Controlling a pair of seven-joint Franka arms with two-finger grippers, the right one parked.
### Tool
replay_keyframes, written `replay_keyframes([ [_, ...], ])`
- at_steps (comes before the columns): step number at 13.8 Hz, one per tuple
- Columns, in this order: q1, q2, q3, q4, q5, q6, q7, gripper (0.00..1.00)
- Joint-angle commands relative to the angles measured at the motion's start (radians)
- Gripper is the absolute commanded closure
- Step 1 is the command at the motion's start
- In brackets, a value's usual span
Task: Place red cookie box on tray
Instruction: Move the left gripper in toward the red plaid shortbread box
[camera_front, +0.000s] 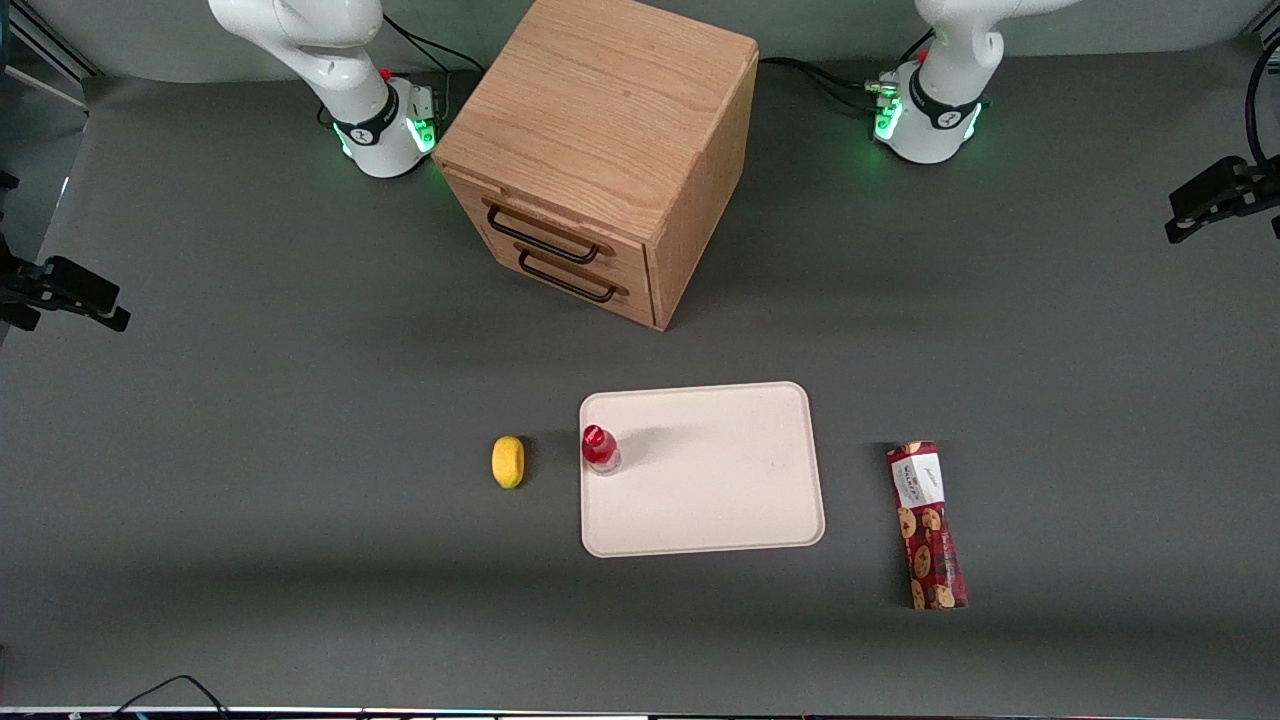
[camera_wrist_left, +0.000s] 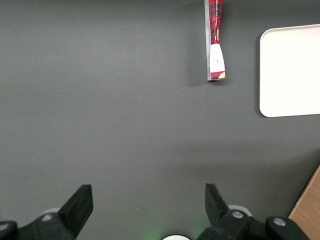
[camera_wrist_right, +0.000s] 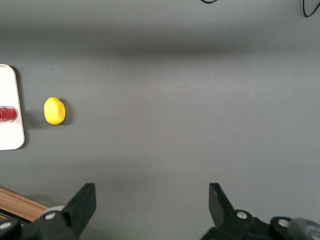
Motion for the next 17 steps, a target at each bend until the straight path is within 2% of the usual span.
replay_keyframes([
  [1,0.004,-0.008,-0.001,-0.023,-0.017,0.008,0.023,0.00],
  [6,-0.007,0.077,-0.003,-0.020,-0.019,0.005,0.023,0.00],
  [8,-0.025,0.171,-0.009,0.031,-0.025,0.031,-0.002,0.00],
  [11,-0.065,0.326,-0.009,0.120,-0.072,0.111,-0.152,0.00],
  [13,-0.108,0.430,-0.013,0.170,-0.068,0.198,-0.262,0.00],
  [17,-0.139,0.585,-0.012,0.181,-0.060,0.411,-0.301,0.00],
])
